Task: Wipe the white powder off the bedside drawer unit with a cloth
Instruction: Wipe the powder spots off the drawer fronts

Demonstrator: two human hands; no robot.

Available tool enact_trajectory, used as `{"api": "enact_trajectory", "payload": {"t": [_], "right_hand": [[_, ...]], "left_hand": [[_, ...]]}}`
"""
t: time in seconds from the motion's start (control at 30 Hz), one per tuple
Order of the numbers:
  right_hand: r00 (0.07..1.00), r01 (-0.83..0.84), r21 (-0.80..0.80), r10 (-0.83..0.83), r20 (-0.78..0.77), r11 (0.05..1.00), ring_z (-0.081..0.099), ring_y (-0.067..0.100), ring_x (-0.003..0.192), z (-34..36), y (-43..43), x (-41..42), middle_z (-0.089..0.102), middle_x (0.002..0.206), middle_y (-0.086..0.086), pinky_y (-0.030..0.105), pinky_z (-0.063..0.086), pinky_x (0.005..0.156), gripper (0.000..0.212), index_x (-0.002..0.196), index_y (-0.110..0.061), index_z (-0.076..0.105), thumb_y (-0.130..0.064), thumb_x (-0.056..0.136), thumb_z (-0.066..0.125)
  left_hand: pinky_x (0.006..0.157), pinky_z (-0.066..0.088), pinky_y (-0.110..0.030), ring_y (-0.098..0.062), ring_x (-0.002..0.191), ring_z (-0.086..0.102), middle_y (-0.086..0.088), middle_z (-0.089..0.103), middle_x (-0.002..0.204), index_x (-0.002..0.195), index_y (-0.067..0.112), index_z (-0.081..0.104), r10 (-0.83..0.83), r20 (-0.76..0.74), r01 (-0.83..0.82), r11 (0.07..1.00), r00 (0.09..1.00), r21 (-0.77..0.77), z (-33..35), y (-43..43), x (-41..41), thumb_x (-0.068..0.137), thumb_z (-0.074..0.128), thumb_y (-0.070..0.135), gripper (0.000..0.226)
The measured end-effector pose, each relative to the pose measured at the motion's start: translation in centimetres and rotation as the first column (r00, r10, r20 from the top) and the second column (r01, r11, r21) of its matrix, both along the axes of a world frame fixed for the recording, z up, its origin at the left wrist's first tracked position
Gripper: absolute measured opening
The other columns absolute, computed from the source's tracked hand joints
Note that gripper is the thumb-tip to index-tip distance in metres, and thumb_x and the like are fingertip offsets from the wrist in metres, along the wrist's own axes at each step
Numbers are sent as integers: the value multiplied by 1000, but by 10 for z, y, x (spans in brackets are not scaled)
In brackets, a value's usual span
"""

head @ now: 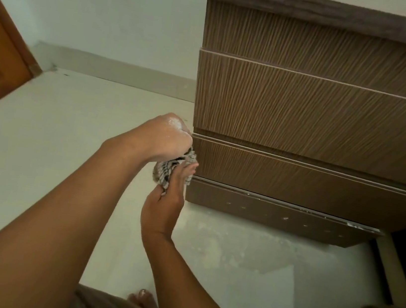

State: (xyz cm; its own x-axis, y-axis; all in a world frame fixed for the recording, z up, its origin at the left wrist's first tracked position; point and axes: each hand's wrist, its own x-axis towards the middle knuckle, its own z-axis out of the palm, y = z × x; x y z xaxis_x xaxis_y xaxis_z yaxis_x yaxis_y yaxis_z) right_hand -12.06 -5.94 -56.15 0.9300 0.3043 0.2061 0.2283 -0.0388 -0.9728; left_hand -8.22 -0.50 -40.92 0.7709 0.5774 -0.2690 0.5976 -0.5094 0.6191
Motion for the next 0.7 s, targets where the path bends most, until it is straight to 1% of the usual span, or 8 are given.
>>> {"api": "enact_trajectory", "payload": {"t": [0.07, 0.13, 0.23, 0.3, 0.37, 0.47, 0.6, 0.7], "right_hand": [[982, -178, 6, 178, -59, 984, 24, 8, 143, -8, -11, -4, 19, 159, -7, 30, 37, 110, 94, 138, -61, 13, 11, 84, 41], [961, -237, 28, 238, -138, 971, 36, 11, 138, -17, -25, -8, 33, 154, -8, 36, 46, 103, 87, 143, -50, 23, 10, 84, 41], [935, -27, 79, 53, -350, 996, 55, 1, 117, -18, -48, -10, 54, 132, -16, 14, 49, 88, 69, 142, -36, 35, 10, 91, 41], [887, 173, 68, -126, -444, 983, 58, -1, 108, -16, -58, -6, 56, 121, -17, -1, 42, 75, 59, 140, -31, 36, 5, 94, 43], [821, 335, 57, -262, -508, 940, 56, 8, 113, -12, -62, 4, 57, 124, -9, 1, 41, 76, 51, 142, -23, 41, -2, 96, 48], [751, 461, 78, -341, -566, 884, 62, 0, 89, -3, -50, 27, 65, 104, -6, 1, 40, 67, 35, 130, -11, 56, -11, 96, 53], [791, 395, 20, -329, -516, 918, 62, 11, 93, 12, -27, 34, 66, 106, -1, 10, 41, 72, 34, 129, -11, 58, -17, 96, 53], [838, 153, 5, -127, -531, 988, 63, 5, 95, 10, -24, 22, 68, 106, -6, 10, 45, 77, 26, 119, -15, 64, -22, 96, 53]], "left_hand": [[87, 51, -43, -27, 93, 64, -18, 72, 101, 90, -4, 70, 18, 14, -18, 1000, 1000, -12, -2, 3, 1, 72, 43, 6, 34], [83, 49, -40, -27, 93, 63, -13, 71, 91, 83, -1, 70, 14, 13, -13, 1000, 1000, -16, -4, 5, 1, 66, 41, 10, 35], [75, 40, -34, -23, 81, 54, -10, 63, 81, 75, 5, 67, 5, 7, -5, 1000, 1000, -17, -4, 5, 0, 62, 39, 12, 31], [79, 45, -34, -25, 87, 60, -13, 71, 90, 81, 1, 69, 14, 24, -14, 1000, 1000, -10, -4, 4, 1, 70, 41, 9, 31], [88, 49, -38, -28, 99, 64, -15, 73, 101, 92, -1, 72, 22, 33, -22, 1000, 999, -2, -5, 4, 2, 77, 42, 4, 34], [78, 43, -34, -24, 85, 59, -7, 68, 89, 89, -2, 70, -1, 29, 1, 1000, 1000, -1, -8, 5, 1, 66, 39, 12, 40], [74, 33, -32, -18, 80, 46, -3, 55, 81, 78, 20, 62, -20, 25, 21, 999, 999, -34, -4, 5, 1, 57, 38, 14, 32], [74, 33, -32, -19, 80, 46, -5, 56, 82, 79, 19, 62, -33, 43, 34, 999, 999, -39, -4, 5, 1, 67, 43, 9, 25]]}}
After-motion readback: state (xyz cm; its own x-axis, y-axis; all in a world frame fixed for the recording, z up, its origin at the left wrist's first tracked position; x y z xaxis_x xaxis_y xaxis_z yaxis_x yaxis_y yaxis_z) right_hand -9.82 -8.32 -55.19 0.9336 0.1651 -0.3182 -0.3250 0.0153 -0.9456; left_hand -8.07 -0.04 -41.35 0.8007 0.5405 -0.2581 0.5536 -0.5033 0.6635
